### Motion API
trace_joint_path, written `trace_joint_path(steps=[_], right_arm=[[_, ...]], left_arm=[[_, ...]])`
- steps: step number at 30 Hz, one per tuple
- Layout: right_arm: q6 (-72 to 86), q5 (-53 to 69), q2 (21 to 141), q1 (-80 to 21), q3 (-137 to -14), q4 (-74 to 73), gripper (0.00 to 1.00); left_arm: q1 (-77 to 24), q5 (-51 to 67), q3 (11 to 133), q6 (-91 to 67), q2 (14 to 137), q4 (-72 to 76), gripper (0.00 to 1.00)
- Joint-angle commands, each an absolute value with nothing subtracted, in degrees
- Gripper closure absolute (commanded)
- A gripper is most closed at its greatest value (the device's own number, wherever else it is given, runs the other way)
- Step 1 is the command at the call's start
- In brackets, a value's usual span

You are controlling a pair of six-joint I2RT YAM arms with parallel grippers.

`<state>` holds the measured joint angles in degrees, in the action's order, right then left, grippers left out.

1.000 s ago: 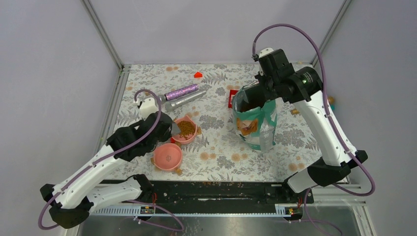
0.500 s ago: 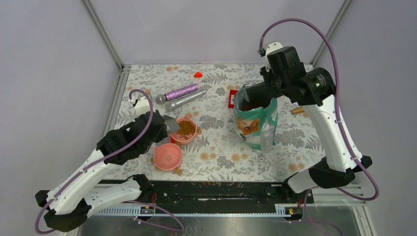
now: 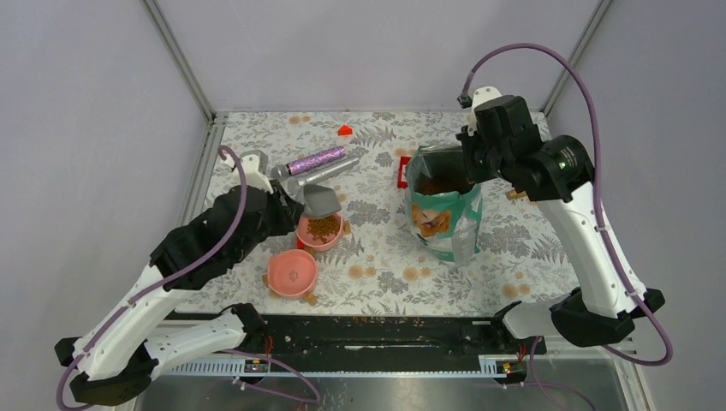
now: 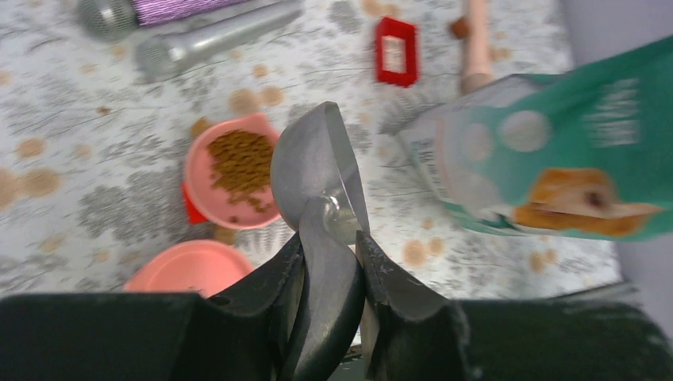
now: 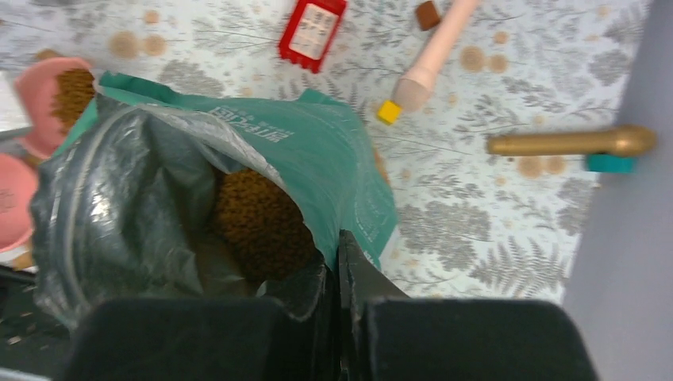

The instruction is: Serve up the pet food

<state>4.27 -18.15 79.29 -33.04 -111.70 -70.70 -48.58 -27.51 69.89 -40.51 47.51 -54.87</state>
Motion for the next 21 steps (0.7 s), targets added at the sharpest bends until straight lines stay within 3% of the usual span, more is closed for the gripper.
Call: trace_joint_path(steps=[1, 7, 21], right_arm=[[11.10, -7.23, 76.17, -32.86, -108.86, -64.56, 1.00], [15.52, -8.28, 75.10, -35.60, -104.62, -59.47, 1.00], [20.82, -26.79, 81.64, -51.84, -105.09, -55.86, 1.00]], left_arm=[[-48.39, -16.83, 76.82, -37.20, 45.81, -44.19, 1.00], [-48.36, -9.82, 83.34, -39.24, 44.23, -43.25, 1.00], [-48.34, -3.44, 81.66, -45.97, 41.74, -41.94, 1.00]])
